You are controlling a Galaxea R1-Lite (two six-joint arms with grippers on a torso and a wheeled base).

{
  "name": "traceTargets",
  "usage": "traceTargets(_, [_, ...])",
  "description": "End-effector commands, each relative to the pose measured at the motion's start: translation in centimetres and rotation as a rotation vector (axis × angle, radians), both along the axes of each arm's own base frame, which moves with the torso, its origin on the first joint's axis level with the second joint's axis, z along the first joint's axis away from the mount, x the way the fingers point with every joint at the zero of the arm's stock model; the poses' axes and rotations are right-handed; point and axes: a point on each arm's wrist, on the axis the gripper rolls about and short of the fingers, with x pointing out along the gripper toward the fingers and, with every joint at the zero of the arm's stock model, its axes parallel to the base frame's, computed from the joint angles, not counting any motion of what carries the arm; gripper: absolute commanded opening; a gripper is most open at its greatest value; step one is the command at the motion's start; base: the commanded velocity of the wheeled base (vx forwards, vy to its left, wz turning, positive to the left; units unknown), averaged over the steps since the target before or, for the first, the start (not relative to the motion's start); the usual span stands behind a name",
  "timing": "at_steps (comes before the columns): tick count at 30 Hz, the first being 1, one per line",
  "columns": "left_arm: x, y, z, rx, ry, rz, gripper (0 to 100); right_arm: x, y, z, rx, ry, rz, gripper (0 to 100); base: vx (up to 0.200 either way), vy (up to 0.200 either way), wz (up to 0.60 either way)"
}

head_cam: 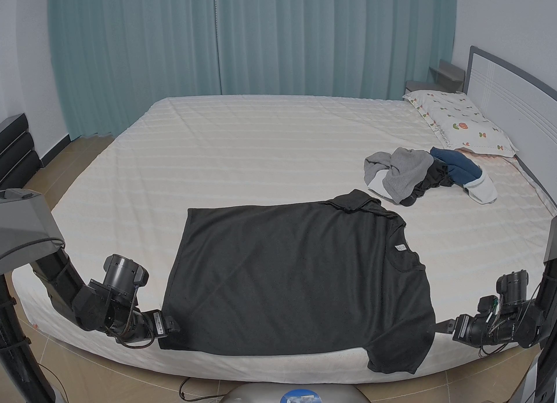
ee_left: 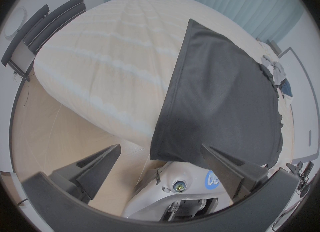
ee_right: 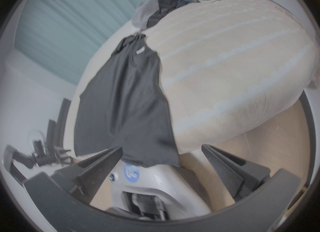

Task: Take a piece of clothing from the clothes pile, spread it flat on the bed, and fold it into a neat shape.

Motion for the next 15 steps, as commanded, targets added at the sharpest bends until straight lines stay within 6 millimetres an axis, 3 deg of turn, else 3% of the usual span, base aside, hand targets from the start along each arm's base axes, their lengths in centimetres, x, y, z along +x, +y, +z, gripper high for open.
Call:
traceTargets(1, [0.6, 0.2, 1.9, -0.034, -0.086, 0.009, 100, 1.7, 0.3, 1.9, 0.086, -0.131, -0.045, 100, 0.0, 0.0, 0.0])
traceTargets(10, [2.5, 0.2, 2.7, -0.114, -0.14, 0.112, 100, 3.3, 1.7, 2.3, 0.155, -0.154, -0.055, 100, 0.0, 0.0, 0.0])
traceTargets(15, [2.7, 0.7, 2.9, -0.155, -0.136, 0.123, 100, 3.8, 1.9, 2.6, 0.156, -0.177, -0.045, 100, 0.0, 0.2, 0.0])
